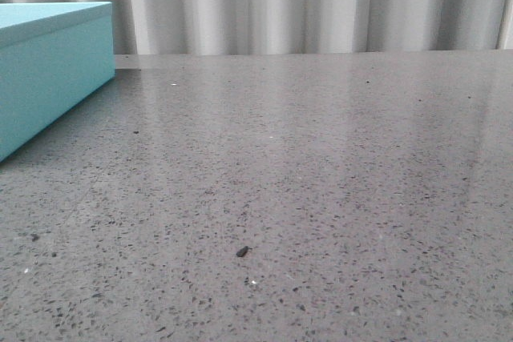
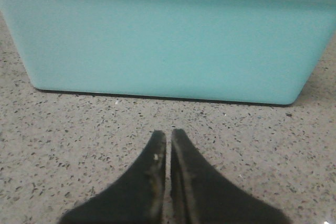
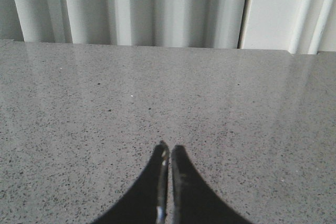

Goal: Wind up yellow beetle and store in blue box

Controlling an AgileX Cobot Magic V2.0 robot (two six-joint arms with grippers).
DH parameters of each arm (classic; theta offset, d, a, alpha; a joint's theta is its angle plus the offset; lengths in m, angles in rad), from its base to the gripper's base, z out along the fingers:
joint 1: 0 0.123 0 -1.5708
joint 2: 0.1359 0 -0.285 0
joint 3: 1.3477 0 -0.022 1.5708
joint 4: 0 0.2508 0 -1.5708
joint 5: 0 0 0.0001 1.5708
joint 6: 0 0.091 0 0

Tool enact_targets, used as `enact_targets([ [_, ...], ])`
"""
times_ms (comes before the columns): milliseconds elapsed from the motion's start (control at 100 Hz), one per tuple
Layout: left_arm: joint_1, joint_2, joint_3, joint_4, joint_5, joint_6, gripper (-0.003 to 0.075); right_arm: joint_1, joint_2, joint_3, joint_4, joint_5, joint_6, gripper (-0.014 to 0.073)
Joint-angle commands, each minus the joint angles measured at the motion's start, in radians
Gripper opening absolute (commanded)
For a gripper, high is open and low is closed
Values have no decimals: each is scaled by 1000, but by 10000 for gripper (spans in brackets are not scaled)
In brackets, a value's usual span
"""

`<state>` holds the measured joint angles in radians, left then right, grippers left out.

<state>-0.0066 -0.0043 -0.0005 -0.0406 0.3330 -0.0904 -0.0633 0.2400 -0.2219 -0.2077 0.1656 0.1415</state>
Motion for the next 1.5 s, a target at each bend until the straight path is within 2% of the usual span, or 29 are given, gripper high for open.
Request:
enact_targets([
  [0,3,-32,25,0,-42,-10,-21,2,7,-30,-9,-70,-3,-41],
  [810,3,-32,25,0,-40,-10,-21,0,5,-30,-9,-70,-3,-41],
  [1090,3,-32,25,0,-40,-10,-21,-24,-125,-24,-9,-70,-3,-41],
  [1300,3,-32,25,0,-40,-10,-21,-26,-214,54,-9,-77,-3,-41],
  [1490,3,-32,25,0,-40,-10,-21,-26,-256,197,4,-142,-3,-41],
])
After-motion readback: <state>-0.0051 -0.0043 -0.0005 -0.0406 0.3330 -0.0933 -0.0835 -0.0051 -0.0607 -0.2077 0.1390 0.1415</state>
